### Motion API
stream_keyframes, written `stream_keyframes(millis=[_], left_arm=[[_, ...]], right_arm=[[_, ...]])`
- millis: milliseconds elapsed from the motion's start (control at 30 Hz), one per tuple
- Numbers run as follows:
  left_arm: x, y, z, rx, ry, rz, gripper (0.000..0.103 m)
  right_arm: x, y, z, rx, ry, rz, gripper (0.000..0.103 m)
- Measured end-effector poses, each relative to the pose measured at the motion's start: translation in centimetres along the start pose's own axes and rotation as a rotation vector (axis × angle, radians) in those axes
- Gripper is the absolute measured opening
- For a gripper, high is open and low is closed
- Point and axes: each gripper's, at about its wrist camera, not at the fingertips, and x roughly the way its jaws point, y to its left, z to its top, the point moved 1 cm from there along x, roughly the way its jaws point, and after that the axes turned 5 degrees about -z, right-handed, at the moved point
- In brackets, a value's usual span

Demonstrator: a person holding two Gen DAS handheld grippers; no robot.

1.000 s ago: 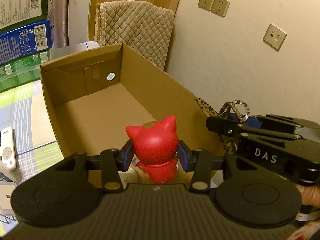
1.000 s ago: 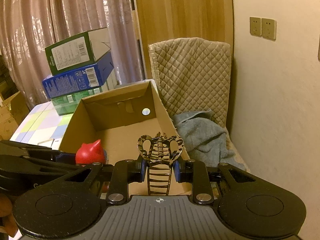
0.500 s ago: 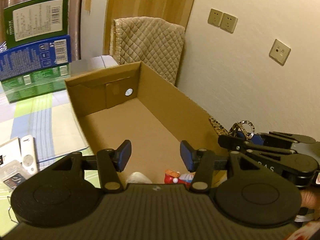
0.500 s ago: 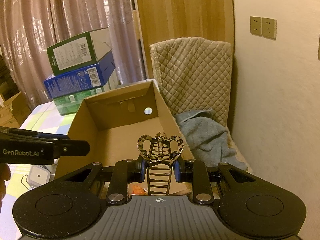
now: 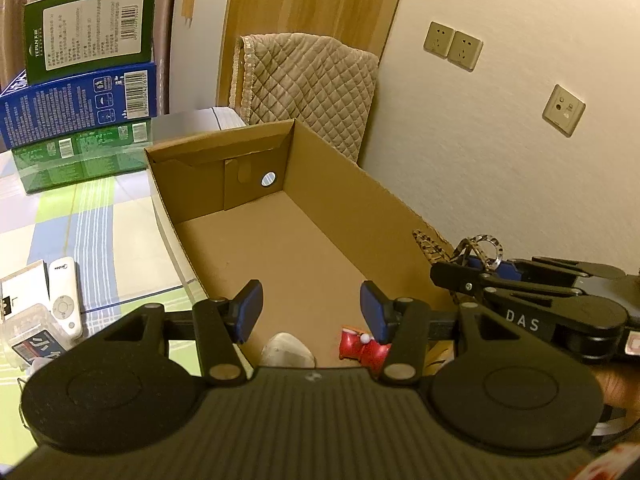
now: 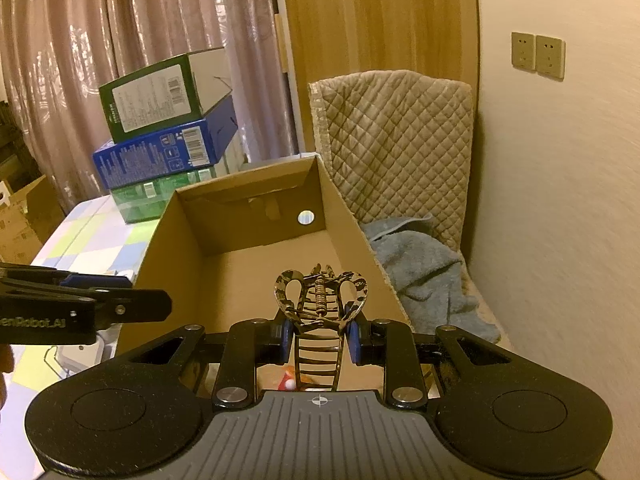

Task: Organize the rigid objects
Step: 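Lower the coil keychain into the box and open the right gripper, then move both grippers back over the remaining table objects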

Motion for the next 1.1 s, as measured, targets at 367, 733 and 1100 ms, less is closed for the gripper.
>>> stream_keyframes(millis=[367, 733, 1100], left_arm=[[-2.2, 0.6, -0.7, -0.027, -0.034, 0.022, 0.048], [-6.8, 1.8, -2.8, -0.066, -0.072, 0.070, 0.048], [-13.4, 3.9, -6.1, -0.079, -0.099, 0.159, 0.050]], right_arm=[[-0.6, 0.2, 0.0, 0.000, -0.032, -0.016, 0.044], [-5.0, 2.7, -1.5, 0.010, -0.047, 0.028, 0.046], [-9.1, 8.9, -3.3, -0.025, -0.043, 0.095, 0.055]])
